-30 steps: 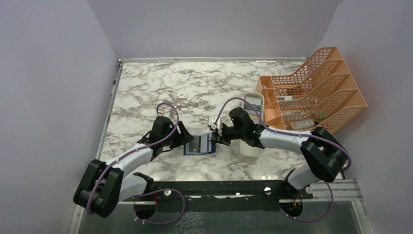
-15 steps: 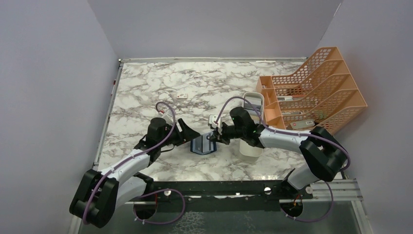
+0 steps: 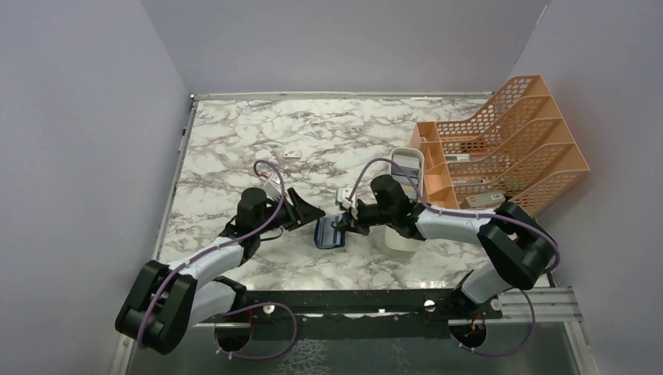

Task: Put the credit cards into the card holder
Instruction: Close the card holder at the center of the board.

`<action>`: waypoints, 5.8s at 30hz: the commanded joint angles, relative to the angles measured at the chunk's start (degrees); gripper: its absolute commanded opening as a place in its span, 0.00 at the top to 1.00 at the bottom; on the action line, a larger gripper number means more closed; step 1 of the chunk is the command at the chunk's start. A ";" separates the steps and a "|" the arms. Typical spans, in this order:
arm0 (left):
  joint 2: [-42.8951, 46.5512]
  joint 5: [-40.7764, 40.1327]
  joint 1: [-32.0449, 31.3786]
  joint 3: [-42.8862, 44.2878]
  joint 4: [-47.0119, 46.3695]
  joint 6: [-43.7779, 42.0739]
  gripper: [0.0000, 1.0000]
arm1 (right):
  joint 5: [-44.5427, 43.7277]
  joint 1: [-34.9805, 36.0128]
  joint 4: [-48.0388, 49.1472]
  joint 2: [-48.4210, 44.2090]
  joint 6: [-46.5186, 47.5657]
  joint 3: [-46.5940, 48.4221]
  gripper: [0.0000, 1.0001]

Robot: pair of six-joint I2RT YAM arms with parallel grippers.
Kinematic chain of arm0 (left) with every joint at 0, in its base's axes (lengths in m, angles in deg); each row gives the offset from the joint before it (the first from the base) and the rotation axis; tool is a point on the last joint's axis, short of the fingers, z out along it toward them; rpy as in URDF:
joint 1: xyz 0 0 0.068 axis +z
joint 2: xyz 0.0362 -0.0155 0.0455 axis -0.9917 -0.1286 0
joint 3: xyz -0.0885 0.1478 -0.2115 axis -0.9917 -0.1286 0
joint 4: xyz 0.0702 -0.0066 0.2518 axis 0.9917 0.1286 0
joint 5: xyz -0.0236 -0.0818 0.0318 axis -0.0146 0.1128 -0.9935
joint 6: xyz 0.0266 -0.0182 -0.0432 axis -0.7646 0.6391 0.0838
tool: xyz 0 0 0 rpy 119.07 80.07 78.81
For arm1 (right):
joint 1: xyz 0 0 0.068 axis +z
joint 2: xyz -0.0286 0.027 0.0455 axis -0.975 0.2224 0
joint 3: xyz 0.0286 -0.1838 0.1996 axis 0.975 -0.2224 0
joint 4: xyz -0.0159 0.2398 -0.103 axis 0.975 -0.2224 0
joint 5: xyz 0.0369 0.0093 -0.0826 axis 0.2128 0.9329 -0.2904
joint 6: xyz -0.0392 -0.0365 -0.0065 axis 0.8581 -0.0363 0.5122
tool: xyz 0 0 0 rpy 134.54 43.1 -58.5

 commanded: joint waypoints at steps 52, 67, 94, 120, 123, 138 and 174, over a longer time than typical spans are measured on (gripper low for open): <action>-19.99 -2.63 -2.58 6.38 -2.00 -10.13 0.82 | 1.55 0.22 10.64 1.28 1.10 -4.26 0.99; -23.98 -5.38 -2.53 7.39 0.55 -11.33 0.80 | 4.24 0.23 18.00 0.26 3.14 -6.70 0.99; -14.25 -7.88 -5.63 12.03 11.15 -9.27 0.73 | 3.31 0.23 21.85 3.08 2.96 -5.78 0.97; -21.65 -14.99 -7.67 13.02 12.07 -12.43 0.72 | -17.53 0.20 -20.26 3.29 -45.63 14.24 0.66; -19.52 -15.67 -7.71 13.33 13.85 -12.41 0.72 | -13.92 0.24 -16.90 3.28 -51.68 11.86 0.73; -11.70 -18.27 -7.72 13.85 22.31 -15.32 0.58 | -23.47 0.26 -16.17 -9.05 -62.93 2.30 0.79; -17.41 -18.38 -10.46 11.71 15.70 -15.86 0.77 | -22.83 1.84 -7.14 -0.52 -67.25 0.38 0.89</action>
